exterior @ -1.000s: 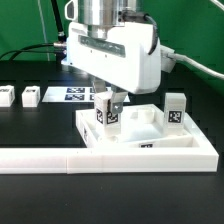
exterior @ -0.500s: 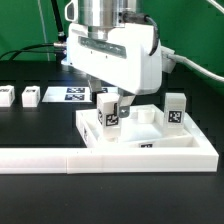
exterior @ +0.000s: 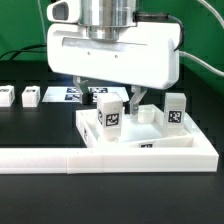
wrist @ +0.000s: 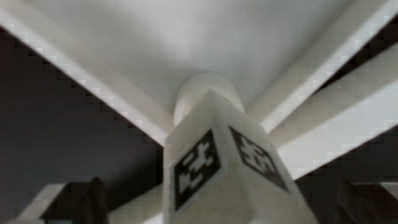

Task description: Assemble square table

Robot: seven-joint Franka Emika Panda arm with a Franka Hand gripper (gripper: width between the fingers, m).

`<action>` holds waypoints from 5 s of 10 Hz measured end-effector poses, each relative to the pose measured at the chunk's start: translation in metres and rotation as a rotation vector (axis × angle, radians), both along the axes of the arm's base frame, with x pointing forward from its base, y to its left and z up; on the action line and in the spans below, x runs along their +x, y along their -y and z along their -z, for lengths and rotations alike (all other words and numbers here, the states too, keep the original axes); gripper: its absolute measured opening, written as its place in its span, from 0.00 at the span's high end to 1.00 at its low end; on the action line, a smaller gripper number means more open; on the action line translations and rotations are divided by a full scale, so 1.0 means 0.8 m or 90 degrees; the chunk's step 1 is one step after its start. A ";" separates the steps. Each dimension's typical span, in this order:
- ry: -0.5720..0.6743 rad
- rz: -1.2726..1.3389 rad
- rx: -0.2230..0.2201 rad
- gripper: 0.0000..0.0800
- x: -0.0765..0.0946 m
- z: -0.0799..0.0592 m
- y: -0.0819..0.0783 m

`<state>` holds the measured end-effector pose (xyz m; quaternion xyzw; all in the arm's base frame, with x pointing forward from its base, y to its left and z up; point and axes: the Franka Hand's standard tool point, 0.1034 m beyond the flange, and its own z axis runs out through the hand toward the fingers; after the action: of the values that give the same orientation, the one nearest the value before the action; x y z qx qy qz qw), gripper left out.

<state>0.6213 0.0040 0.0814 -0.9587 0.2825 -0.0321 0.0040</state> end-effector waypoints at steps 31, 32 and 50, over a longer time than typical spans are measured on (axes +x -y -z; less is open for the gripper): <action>0.062 0.285 0.008 0.64 -0.003 -0.001 -0.001; 0.057 0.336 0.013 0.64 -0.004 -0.001 -0.002; 0.043 -0.418 -0.062 0.19 -0.002 -0.005 -0.002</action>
Offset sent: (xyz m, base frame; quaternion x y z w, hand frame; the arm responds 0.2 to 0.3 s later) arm 0.0061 0.0080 0.0021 0.0118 -0.0078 -0.1920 0.9813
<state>0.6200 0.0053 0.0852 -0.9960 -0.0440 -0.0746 -0.0222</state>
